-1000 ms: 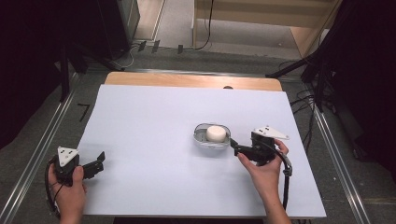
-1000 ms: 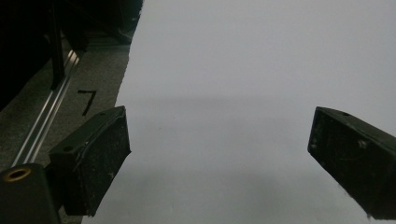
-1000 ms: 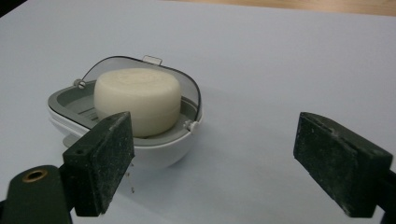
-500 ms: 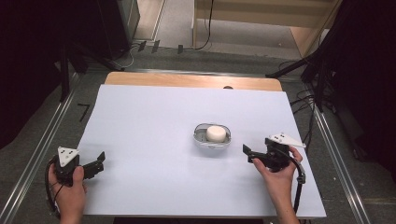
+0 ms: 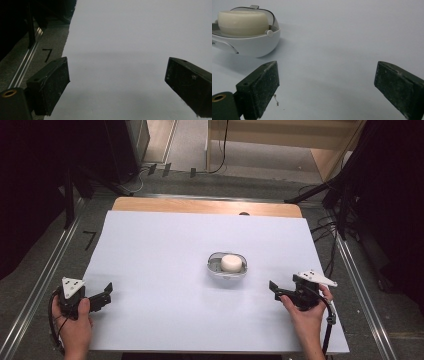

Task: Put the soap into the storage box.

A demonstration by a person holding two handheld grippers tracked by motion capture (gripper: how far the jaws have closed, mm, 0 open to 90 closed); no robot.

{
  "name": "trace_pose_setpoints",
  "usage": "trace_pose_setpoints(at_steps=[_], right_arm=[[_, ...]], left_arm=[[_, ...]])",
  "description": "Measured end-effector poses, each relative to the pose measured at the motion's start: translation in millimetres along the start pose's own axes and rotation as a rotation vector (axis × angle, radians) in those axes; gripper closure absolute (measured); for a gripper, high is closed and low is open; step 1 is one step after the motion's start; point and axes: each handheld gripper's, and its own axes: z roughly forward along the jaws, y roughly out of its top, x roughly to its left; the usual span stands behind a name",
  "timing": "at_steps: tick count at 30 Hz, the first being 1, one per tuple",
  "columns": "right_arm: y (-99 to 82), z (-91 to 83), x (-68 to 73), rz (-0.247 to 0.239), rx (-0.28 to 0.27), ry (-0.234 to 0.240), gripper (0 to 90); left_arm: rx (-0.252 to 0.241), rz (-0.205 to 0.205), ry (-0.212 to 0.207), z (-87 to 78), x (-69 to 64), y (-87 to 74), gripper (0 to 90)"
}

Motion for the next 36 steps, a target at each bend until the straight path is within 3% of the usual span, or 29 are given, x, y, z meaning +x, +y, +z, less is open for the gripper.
trace_pose_setpoints(at_steps=[36], right_arm=[[-31.5, -35.0, -53.9, 0.051, -0.017, -0.086, 6.5]], left_arm=[[0.006, -0.002, -0.002, -0.3, 0.5, 0.2, 6.1]])
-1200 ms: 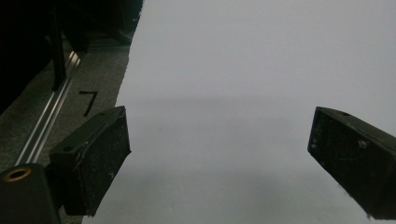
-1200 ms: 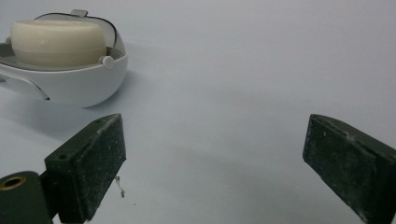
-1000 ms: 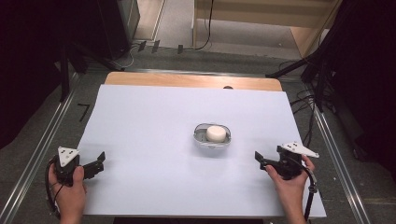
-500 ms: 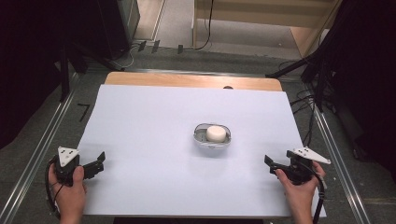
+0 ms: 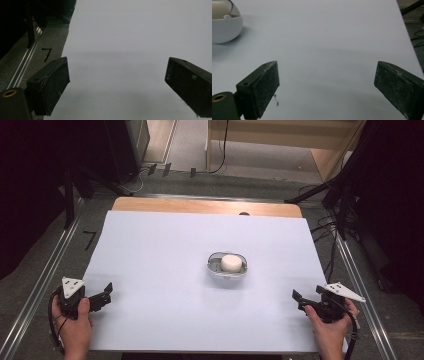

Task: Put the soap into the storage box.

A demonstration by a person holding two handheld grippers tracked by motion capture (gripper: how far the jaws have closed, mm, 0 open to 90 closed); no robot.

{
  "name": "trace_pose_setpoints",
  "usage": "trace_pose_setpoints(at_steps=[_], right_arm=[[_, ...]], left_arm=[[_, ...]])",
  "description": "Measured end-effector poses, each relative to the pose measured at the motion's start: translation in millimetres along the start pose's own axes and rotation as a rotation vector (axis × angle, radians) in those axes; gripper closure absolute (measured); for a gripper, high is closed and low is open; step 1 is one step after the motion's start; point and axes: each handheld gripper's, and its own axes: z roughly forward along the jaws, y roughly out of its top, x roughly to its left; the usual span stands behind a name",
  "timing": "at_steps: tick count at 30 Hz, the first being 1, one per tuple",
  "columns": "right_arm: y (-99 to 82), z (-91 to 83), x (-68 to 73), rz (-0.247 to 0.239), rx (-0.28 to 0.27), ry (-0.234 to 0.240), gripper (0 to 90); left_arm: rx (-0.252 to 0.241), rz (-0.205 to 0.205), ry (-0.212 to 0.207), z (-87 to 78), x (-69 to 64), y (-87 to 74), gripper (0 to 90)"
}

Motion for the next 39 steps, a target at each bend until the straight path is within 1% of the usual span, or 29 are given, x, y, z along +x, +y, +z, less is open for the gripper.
trace_pose_setpoints(at_steps=[8, 17, 20, 24, 27, 29, 33, 37, 39], right_arm=[[-3.6, -11.8, -15.1, 0.028, -0.020, -0.024, 6.5], [-11.6, -22.5, -27.7, 0.037, -0.009, -0.052, 6.5], [-13.8, -26.9, -32.5, 0.039, -0.013, -0.060, 6.5], [-16.4, -31.5, -38.7, 0.058, -0.013, -0.070, 6.5], [-17.3, -34.8, -43.1, 0.063, -0.020, -0.077, 6.5], [-17.9, -36.6, -45.7, 0.076, -0.021, -0.081, 6.5], [-19.0, -38.9, -50.3, 0.084, -0.025, -0.087, 6.5], [-19.9, -39.5, -53.7, 0.082, -0.022, -0.093, 6.5], [-20.7, -39.4, -54.7, 0.094, -0.023, -0.088, 6.5]], left_arm=[[0.000, 0.001, 0.000, 0.1, -0.1, 0.0, 6.2], [-0.001, 0.002, -0.001, 0.0, -0.1, 0.0, 6.2], [0.000, -0.001, 0.001, -0.2, -0.1, 0.0, 6.1], [-0.006, 0.001, 0.002, -0.1, -0.4, -0.3, 6.1], [-0.002, 0.000, 0.002, -0.1, -0.2, -0.1, 6.1], [-0.002, 0.000, 0.001, -0.1, -0.2, -0.1, 6.1], [-0.002, 0.000, 0.000, -0.1, -0.2, -0.1, 6.1], [-0.001, -0.001, 0.002, 0.0, -0.2, -0.1, 6.1], [-0.006, 0.001, 0.002, 0.0, -0.4, -0.2, 6.1]])
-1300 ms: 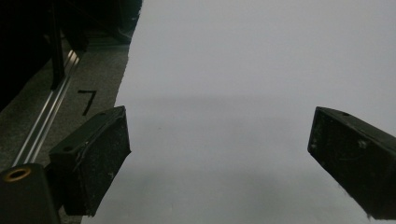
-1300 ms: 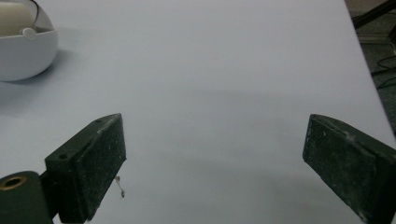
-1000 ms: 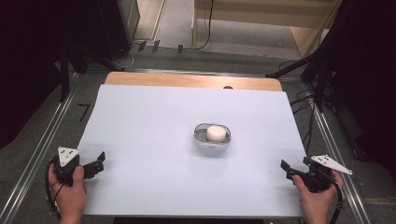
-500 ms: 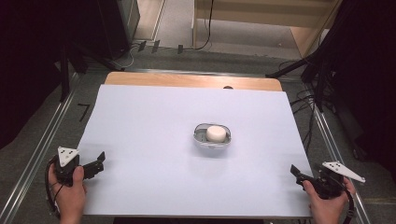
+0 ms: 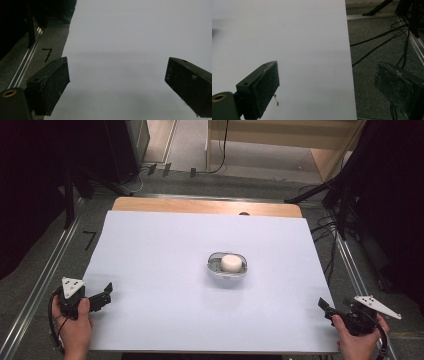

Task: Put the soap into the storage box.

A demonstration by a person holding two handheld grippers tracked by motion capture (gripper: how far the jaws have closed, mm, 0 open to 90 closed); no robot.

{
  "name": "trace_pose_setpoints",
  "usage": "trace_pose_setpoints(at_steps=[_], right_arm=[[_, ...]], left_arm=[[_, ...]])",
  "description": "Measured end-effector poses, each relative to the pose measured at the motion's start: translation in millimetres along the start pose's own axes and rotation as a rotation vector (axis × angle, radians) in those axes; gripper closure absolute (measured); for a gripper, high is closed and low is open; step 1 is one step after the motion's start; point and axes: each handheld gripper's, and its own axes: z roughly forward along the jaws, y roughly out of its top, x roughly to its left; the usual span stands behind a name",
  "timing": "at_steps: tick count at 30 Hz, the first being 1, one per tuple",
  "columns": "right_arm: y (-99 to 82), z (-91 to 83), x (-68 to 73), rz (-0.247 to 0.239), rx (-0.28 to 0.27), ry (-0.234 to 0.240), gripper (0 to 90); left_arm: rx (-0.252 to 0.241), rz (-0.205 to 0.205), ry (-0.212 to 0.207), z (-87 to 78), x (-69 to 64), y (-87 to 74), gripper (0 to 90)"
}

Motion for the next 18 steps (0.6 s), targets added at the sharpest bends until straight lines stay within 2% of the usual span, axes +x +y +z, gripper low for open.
trace_pose_setpoints(at_steps=[5, 11, 18], right_arm=[[-1.7, 1.6, 0.4, -0.005, 0.002, 0.009, 6.5], [-4.2, 2.2, -2.1, 0.013, -0.001, 0.020, 7.2], [-5.6, 5.5, 3.2, -0.023, 0.016, 0.011, 7.6]], left_arm=[[0.003, 0.001, -0.001, 0.1, 0.1, 0.1, 6.1], [0.008, -0.003, -0.003, 0.2, 0.5, 0.3, 6.1], [0.003, 0.002, 0.002, 0.3, -0.2, 0.1, 6.1]])
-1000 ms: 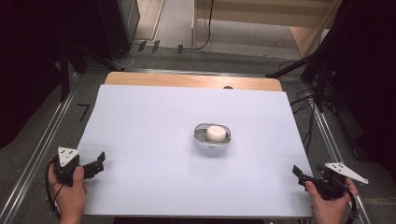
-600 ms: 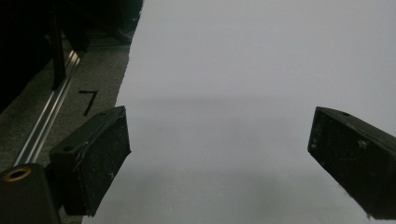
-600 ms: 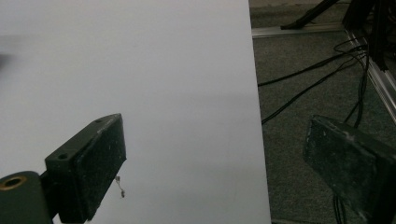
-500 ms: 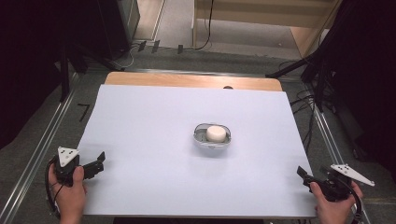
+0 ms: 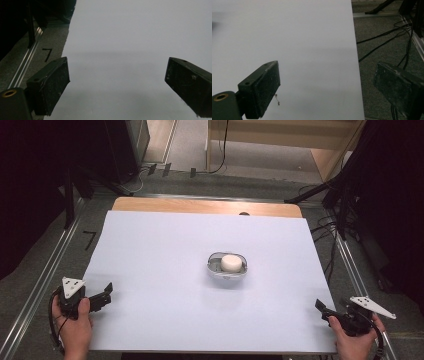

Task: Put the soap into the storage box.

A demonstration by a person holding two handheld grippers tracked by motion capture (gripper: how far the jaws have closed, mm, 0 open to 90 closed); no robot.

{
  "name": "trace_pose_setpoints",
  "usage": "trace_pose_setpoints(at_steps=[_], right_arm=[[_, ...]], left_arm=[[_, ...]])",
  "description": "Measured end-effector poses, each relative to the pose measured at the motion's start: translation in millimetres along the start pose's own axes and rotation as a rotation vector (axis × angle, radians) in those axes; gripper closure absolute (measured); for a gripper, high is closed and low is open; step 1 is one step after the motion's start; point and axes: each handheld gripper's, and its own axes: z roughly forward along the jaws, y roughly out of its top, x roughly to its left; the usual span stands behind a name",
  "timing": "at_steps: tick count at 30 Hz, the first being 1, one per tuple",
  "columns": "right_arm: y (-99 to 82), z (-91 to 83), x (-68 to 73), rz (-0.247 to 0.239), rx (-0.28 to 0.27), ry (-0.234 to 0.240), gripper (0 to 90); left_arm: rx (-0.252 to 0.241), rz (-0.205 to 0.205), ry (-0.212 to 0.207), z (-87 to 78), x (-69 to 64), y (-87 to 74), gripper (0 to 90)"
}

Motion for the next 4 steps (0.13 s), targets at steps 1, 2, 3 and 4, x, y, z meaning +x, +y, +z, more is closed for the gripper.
trace_pose_setpoints(at_steps=[1, 2, 3, 4], right_arm=[[-0.1, 0.1, -0.4, 0.002, 0.001, 0.001, 7.6], [-0.3, 0.0, -0.6, 0.010, 0.001, 0.002, 7.6], [-0.3, -0.2, -1.3, 0.014, 0.000, 0.004, 7.6], [-0.2, -0.4, -1.5, 0.018, -0.002, 0.005, 7.6]], left_arm=[[0.000, 0.000, -0.001, 0.0, 0.0, 0.0, 6.1], [0.000, 0.000, 0.001, 0.1, -0.1, 0.0, 6.1], [0.000, 0.000, 0.001, 0.1, -0.2, 0.0, 6.1], [-0.001, 0.000, 0.001, 0.3, -0.2, 0.0, 6.1]])
